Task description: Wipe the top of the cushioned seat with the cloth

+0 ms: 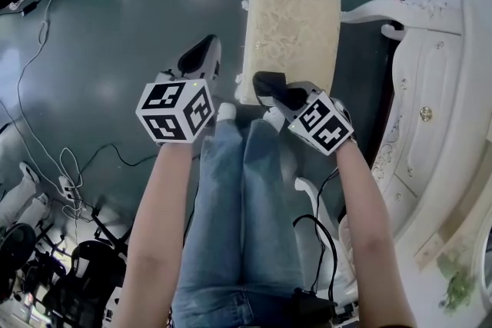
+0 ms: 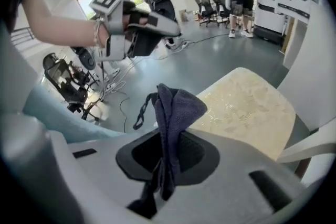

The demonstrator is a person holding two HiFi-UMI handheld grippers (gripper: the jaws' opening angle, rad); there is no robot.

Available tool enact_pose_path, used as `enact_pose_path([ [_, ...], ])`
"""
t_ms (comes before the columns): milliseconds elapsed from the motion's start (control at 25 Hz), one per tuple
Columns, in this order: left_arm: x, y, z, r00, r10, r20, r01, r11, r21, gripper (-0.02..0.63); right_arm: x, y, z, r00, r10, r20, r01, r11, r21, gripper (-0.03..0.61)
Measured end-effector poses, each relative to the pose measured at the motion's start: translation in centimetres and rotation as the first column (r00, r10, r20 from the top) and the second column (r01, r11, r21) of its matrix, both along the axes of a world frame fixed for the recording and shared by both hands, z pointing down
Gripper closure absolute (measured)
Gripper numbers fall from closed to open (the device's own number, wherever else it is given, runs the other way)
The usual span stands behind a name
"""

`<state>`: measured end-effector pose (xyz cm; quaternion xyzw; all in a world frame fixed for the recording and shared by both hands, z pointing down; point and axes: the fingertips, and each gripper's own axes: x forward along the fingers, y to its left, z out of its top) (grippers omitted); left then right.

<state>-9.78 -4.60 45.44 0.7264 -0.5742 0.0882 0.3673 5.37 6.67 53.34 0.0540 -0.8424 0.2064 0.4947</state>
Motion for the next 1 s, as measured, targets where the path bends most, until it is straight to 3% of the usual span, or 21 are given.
enact_pose_path([
  [160,-0.3,-0.3,-0.1,1.000,-0.009,0.005,0.009,1.000,-0.005,0.609,-0.2,-4.0,-1.1,0.985,0.162,0.065,-0.160,0.987,-0.031,0.541],
  [360,-0.7,-0.8,-0.4,1.000,-0.017,0.009,0.017,1.000,-0.001,0.609,-0.8,-8.6,-1.7,0.935,0.334,0.119,-0.333,0.943,-0.026,0.541],
  [640,-1.7,-1.8,-0.8,0.999,-0.039,0.016,0.039,0.999,0.007,0.609,-1.1,-15.6,-2.3,0.821,0.540,0.187,-0.545,0.838,-0.024,0.541],
  [800,-1.9,-2.2,-0.9,0.999,-0.044,0.021,0.044,0.999,0.009,0.609,-1.0,-19.8,-2.2,0.800,0.571,0.183,-0.584,0.811,0.026,0.541],
  [1000,-2.4,-2.1,-0.2,0.998,-0.054,0.025,0.054,0.999,-0.003,0.609,-1.5,-24.2,-1.5,0.814,0.562,0.147,-0.577,0.811,0.096,0.541],
])
